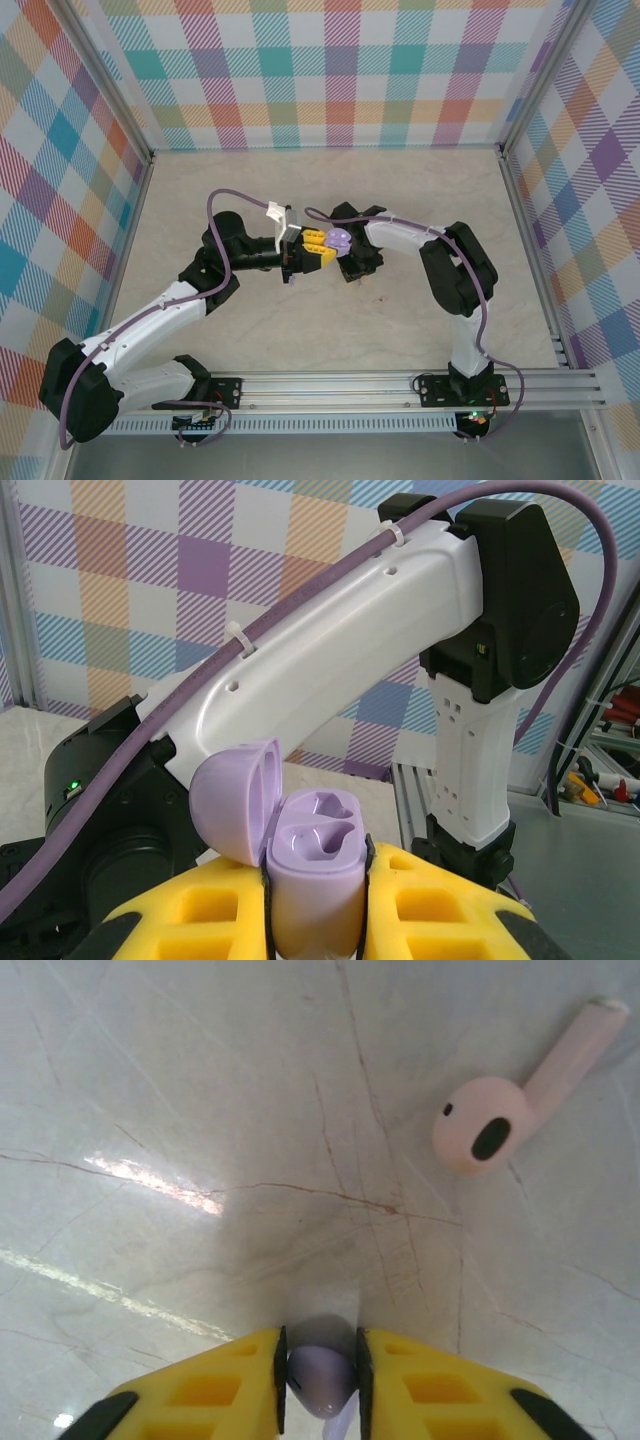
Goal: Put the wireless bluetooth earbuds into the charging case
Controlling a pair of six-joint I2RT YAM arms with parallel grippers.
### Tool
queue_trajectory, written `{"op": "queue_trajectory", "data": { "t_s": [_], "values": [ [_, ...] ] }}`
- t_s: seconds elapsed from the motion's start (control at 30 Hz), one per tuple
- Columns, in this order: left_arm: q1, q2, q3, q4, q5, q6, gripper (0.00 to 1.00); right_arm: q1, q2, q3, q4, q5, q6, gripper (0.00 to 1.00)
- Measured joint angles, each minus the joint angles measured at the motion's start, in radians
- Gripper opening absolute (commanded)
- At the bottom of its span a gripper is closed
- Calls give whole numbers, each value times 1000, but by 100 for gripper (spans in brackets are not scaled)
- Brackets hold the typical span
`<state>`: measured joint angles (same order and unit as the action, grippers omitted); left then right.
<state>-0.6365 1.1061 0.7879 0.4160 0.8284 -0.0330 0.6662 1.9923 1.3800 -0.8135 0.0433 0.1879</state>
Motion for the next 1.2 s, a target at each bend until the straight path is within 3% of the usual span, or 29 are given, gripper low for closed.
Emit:
{"op": "queue_trajectory", "data": {
  "t_s": [0.17,0.67,1.2],
  "values": [
    [0,0,0,0,0,0,18,0,0,4,-21,12,-5,45],
    [0,8,0,0,0,0,18,13,28,53,-86,28,156,40],
    [0,11,0,0,0,1,18,14,56,79,-98,37,221,36]
  ]
}}
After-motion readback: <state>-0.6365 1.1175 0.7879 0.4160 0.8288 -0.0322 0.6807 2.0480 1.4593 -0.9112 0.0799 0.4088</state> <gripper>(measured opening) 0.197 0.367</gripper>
